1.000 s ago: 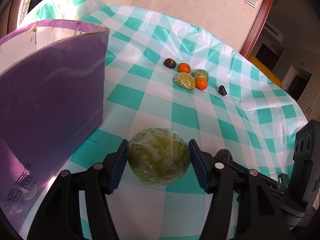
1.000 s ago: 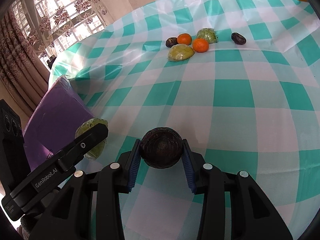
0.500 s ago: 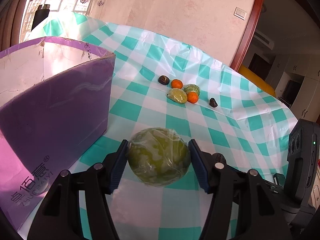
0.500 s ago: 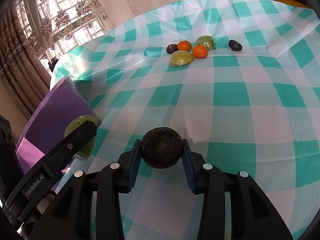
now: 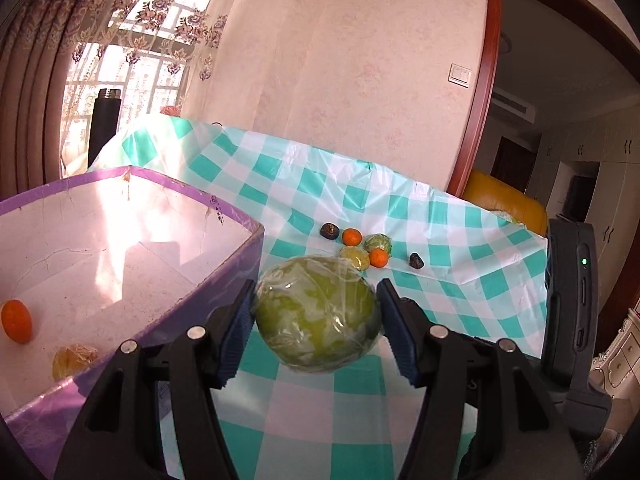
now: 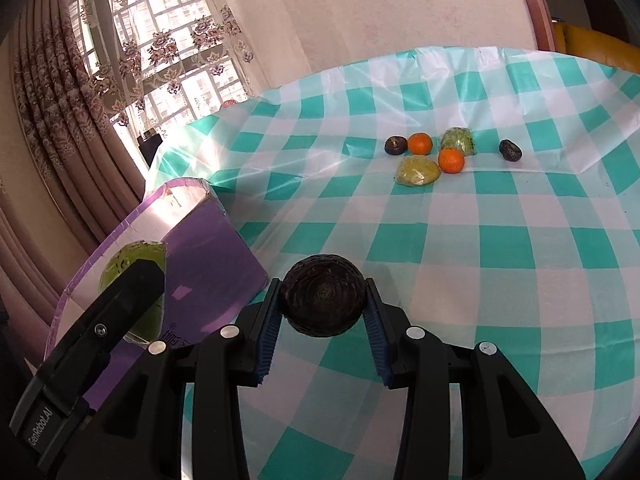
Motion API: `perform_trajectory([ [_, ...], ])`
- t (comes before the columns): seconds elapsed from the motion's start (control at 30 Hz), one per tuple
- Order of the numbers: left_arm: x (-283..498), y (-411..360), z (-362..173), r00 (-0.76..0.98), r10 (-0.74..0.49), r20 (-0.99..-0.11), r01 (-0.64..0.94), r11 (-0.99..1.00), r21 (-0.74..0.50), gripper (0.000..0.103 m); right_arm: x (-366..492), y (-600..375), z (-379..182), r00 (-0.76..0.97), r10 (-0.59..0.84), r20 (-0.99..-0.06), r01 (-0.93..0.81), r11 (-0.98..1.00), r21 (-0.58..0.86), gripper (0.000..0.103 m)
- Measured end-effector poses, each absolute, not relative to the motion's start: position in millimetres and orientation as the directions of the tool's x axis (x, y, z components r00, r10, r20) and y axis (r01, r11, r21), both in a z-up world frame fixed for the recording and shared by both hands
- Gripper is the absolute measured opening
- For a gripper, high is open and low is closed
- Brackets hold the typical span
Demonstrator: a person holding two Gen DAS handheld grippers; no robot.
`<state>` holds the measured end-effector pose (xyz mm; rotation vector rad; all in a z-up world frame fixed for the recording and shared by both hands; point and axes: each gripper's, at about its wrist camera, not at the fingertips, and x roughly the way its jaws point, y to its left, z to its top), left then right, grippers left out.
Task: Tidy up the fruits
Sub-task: 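Lift the cabbage and dark fruit and carry both tools toward the box, then lower both tools into the box and open them to release the fruits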
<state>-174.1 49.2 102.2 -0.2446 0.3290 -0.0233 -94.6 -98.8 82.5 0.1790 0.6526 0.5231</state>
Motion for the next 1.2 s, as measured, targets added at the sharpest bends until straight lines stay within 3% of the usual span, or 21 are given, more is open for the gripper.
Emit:
perform_trajectory([
  [0.1, -191.6, 61.0, 127.4, 0.963, 0.012, -0.270, -0.072, 0.975, -0.212, 0.061, -97.6, -80.2, 103.7, 0.666, 0.552, -0.501, -0.450, 0.834, 0.320, 0.040],
  [0.2, -201.5, 82.0, 144.6, 0.955, 0.094, -0.282, -0.154, 0.968, -0.200, 0.061, -104.6, -56.8, 119.3, 0.655, 0.581, -0.483, -0.505, 0.812, 0.291, 0.040],
  [0.5, -204.3, 159.8, 165.5, 0.835, 0.254, -0.489, -0.302, 0.953, -0.021, 0.061, -127.3, 29.4, 139.4, 0.581, 0.615, -0.533, -0.655, 0.742, 0.142, 0.040],
  [0.8, -162.2, 225.3, 121.2, 0.595, 0.329, -0.733, -0.260, 0.942, 0.212, 0.061, -130.7, 120.2, 113.0, 0.535, 0.425, -0.730, -0.726, 0.673, -0.141, 0.040],
  [1.0, -141.2, 247.9, 97.4, 0.468, 0.385, -0.796, -0.234, 0.922, 0.309, 0.061, -124.4, 153.1, 89.2, 0.501, 0.284, -0.818, -0.758, 0.601, -0.255, 0.040],
  [1.2, -130.1, 261.9, 85.7, 0.401, 0.370, -0.838, -0.225, 0.927, 0.301, 0.061, -115.3, 169.9, 60.8, 0.465, 0.157, -0.871, -0.773, 0.552, -0.313, 0.040],
])
